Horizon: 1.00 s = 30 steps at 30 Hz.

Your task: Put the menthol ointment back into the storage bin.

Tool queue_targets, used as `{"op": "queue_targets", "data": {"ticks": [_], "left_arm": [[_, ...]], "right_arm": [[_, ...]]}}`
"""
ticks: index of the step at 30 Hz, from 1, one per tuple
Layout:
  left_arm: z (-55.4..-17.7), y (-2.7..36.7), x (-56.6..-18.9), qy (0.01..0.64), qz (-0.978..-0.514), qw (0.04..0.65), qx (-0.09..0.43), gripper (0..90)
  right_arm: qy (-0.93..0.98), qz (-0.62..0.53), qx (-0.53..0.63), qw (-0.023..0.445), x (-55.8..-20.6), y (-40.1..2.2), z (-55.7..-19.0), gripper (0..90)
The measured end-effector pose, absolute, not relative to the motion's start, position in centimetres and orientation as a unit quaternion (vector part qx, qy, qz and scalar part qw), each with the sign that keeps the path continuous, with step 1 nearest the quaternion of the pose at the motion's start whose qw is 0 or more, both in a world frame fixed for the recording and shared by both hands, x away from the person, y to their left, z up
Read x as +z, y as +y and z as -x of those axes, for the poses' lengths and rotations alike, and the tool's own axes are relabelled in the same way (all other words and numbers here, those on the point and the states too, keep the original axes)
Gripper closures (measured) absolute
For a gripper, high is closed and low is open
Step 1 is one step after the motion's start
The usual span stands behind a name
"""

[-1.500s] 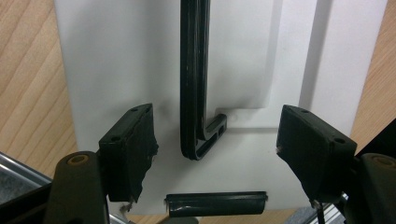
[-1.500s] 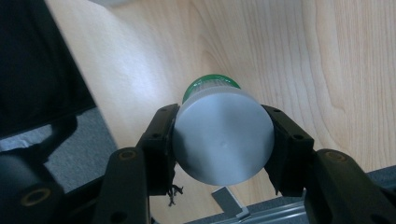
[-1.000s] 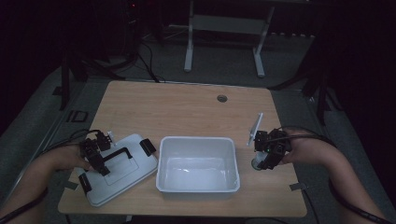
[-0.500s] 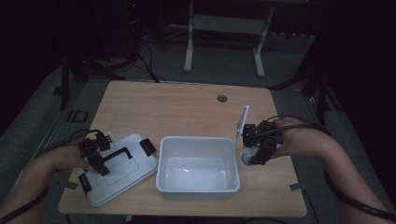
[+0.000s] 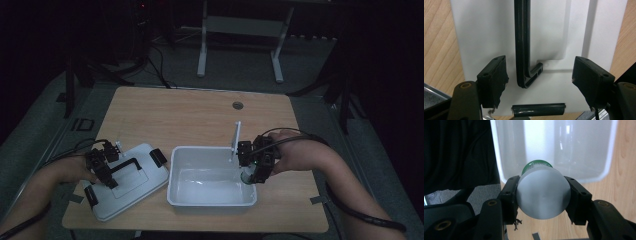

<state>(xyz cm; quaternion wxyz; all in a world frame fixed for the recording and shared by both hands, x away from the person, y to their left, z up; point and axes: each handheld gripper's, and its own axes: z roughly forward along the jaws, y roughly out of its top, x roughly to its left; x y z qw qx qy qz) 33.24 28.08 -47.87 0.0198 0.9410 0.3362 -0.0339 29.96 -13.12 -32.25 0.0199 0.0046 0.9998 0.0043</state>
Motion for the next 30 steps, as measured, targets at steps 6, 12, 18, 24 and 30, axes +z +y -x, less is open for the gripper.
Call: {"op": "queue_targets", "data": {"ticks": [6,12,18,24,30], "left_arm": [[-33.2,27.9,-48.1,0.333,-0.942,0.015,-0.034,27.8],[-33.3,27.8,-48.0,0.331,-0.943,0.017,-0.032,27.8],[-33.2,27.7,-48.2,0.33,-0.943,0.017,-0.034,27.8],[-33.3,28.0,-48.4,0.336,-0.941,0.015,-0.038,27.8],[-33.3,27.8,-48.5,0.335,-0.941,0.017,-0.038,27.8]], "right_arm": [[1.0,0.006,-0.002,0.007,-33.8,-12.1,-29.8,50.0],[1.0,0.011,-0.009,-0.005,-36.0,-11.5,-29.8,50.0],[1.0,0.011,-0.016,-0.016,-38.0,-11.1,-30.0,50.0],[1.0,0.007,-0.019,-0.018,-39.9,-10.8,-30.4,50.0],[0.999,0.012,-0.017,-0.025,-41.3,-10.2,-30.5,50.0]]}}
